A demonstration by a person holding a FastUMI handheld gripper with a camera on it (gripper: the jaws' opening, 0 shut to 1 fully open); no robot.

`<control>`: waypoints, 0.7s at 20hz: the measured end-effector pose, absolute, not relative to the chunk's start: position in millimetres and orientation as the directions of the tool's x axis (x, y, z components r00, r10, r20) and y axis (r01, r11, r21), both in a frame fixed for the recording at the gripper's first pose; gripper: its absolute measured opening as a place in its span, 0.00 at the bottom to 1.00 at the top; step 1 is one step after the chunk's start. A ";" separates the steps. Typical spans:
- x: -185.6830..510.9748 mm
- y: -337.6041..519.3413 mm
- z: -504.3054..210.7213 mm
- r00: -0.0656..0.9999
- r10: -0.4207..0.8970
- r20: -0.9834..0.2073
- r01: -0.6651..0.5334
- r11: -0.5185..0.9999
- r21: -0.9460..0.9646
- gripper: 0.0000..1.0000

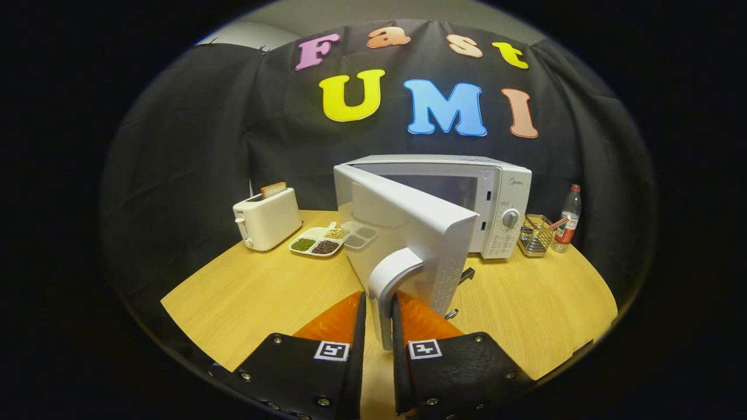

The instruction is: Open the microwave, put the food inside, and close the microwave door.

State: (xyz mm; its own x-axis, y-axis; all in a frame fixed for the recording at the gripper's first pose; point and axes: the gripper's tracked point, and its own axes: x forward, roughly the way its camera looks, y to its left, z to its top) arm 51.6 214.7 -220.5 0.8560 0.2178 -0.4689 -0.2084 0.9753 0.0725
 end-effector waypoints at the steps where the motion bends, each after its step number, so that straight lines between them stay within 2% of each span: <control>1: 47.5 220.1 -220.5 0.855 0.224 -0.468 -0.213 0.974 0.075 0.23; 14: 19.9 295.4 -222.8 0.861 0.247 -0.444 -0.247 0.967 0.060 0.23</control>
State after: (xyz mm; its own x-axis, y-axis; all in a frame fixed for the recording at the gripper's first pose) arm 19.9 295.4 -222.8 0.8611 0.2471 -0.4444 -0.2465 0.9673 0.0602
